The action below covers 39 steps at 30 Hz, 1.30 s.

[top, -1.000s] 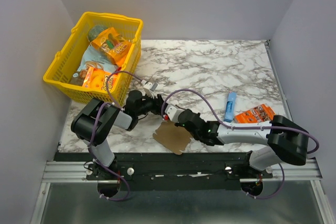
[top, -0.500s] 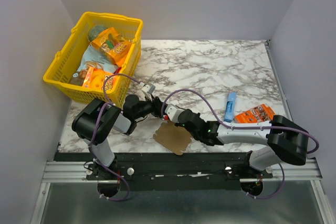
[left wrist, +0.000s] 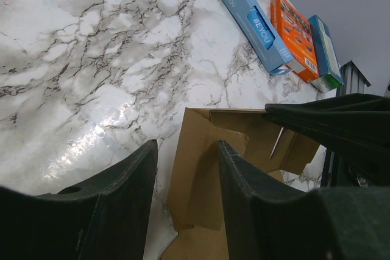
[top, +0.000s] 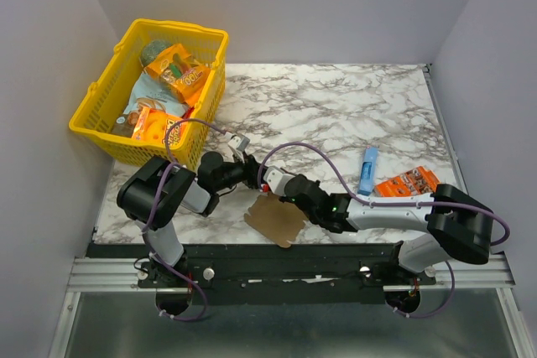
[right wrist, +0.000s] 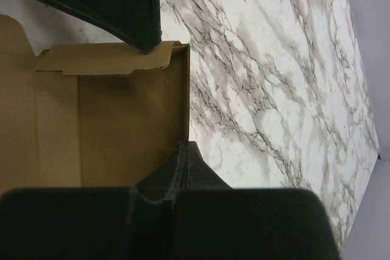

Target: Fold the paper box

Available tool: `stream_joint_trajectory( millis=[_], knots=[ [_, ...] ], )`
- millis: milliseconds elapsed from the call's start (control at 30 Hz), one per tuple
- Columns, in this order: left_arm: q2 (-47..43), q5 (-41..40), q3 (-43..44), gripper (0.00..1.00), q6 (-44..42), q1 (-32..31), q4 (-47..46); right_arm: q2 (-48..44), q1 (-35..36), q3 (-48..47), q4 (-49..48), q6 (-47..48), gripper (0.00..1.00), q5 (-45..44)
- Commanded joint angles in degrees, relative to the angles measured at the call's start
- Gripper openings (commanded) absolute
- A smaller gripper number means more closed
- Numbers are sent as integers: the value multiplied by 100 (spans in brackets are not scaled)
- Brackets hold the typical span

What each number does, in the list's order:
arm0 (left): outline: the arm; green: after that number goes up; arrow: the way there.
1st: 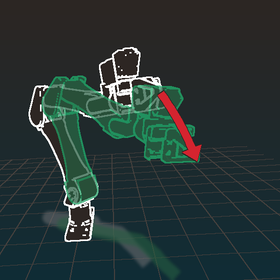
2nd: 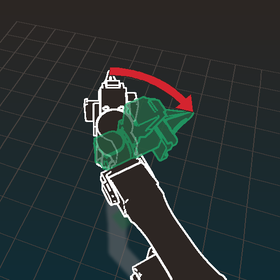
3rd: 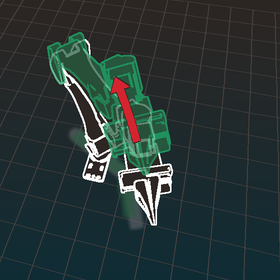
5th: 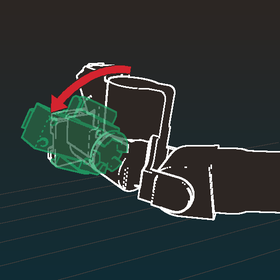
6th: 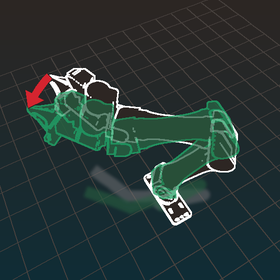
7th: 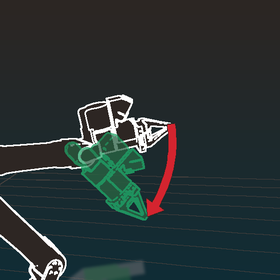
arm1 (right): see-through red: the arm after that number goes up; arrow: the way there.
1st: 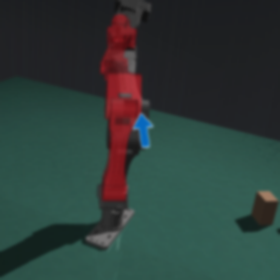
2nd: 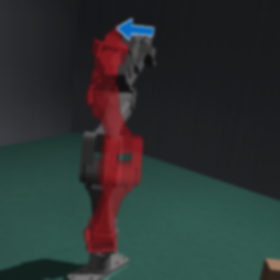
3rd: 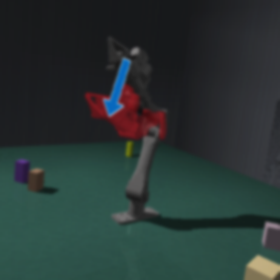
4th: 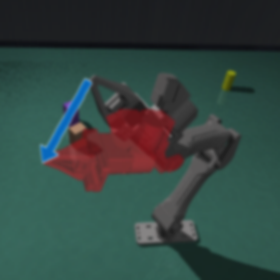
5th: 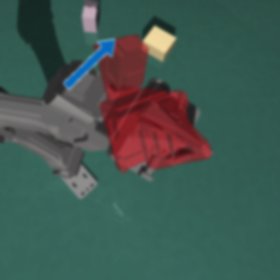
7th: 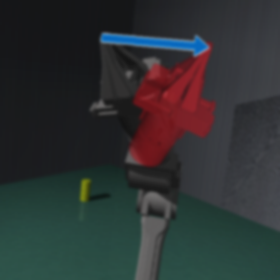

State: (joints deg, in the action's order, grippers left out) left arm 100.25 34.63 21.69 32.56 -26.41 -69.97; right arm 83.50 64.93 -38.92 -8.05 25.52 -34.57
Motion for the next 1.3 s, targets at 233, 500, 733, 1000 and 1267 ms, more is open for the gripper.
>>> stream_joint_trajectory(
  millis=[233, 500, 733, 1000, 1267],
  knots=[
    [-84, -281, 81, 50, -715, -373, 862, 26, 38, -11, -161, -73, 1, 99],
    [-163, -606, 291, 46, -1067, -602, 1284, 17, 38, -11, -170, -73, 1, 117],
    [-242, -817, 318, 38, -1286, -742, 1425, 43, 38, -20, -170, -82, 1, 134],
    [-339, -1134, 406, 24, -1612, -971, 1759, 52, 38, -11, -197, -82, 1, 126],
    [-506, -1336, 415, 11, -1928, -1225, 2058, 52, 38, -2, -258, -152, 1, -15]
  ],
)
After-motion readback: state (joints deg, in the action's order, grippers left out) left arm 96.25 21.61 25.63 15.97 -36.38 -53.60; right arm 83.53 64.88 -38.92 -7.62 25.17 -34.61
